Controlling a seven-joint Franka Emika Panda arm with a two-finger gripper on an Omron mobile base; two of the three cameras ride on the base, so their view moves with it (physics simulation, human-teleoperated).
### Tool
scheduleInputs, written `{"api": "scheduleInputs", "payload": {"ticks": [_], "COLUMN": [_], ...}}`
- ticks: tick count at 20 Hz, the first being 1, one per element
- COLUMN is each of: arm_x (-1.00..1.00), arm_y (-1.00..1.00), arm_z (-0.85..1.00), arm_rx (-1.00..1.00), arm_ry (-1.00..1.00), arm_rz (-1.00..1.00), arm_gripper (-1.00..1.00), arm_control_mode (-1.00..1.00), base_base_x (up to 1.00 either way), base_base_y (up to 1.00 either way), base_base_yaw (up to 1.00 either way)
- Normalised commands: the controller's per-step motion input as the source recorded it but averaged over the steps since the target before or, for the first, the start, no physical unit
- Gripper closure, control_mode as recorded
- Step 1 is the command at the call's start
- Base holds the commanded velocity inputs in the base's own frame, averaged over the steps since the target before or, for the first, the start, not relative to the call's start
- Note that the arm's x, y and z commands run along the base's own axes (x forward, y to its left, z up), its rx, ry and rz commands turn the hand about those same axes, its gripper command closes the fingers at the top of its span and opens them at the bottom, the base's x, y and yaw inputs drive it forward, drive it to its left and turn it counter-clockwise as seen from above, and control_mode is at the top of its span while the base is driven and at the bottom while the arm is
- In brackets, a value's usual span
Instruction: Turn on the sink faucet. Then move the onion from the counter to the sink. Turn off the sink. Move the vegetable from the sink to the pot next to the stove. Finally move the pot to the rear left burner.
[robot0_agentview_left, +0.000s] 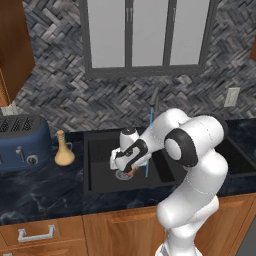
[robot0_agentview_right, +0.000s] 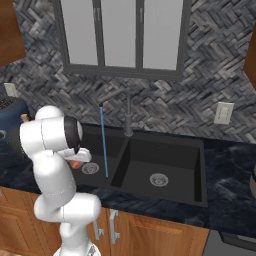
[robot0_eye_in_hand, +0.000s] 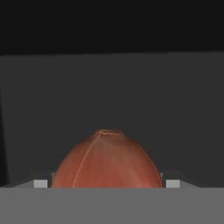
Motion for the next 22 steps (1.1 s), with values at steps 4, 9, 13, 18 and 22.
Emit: {"api": "scheduleInputs", "payload": {"ticks": [4,9,13,18,22], "arm_x": [0.31,0.27,0.24,0.22,0.16], "arm_y": [0.00,0.00,0.00,0.00,0.00], "arm_z": [-0.19,-0.21,-0.26,-0.29,-0.29], "arm_rx": [0.00,0.00,0.00,0.00,0.00], "arm_ry": [0.03,0.00,0.00,0.00,0.00], "arm_rz": [0.00,0.00,0.00,0.00,0.00], "arm_gripper": [1.00,1.00,1.00,1.00,1.00], "arm_control_mode": [-1.00,-1.00,-1.00,-1.00,-1.00], "base_base_x": [0.00,0.00,0.00,0.00,0.00], "base_base_y": [0.00,0.00,0.00,0.00,0.00], "base_base_yaw": [0.00,0.00,0.00,0.00,0.00]}}
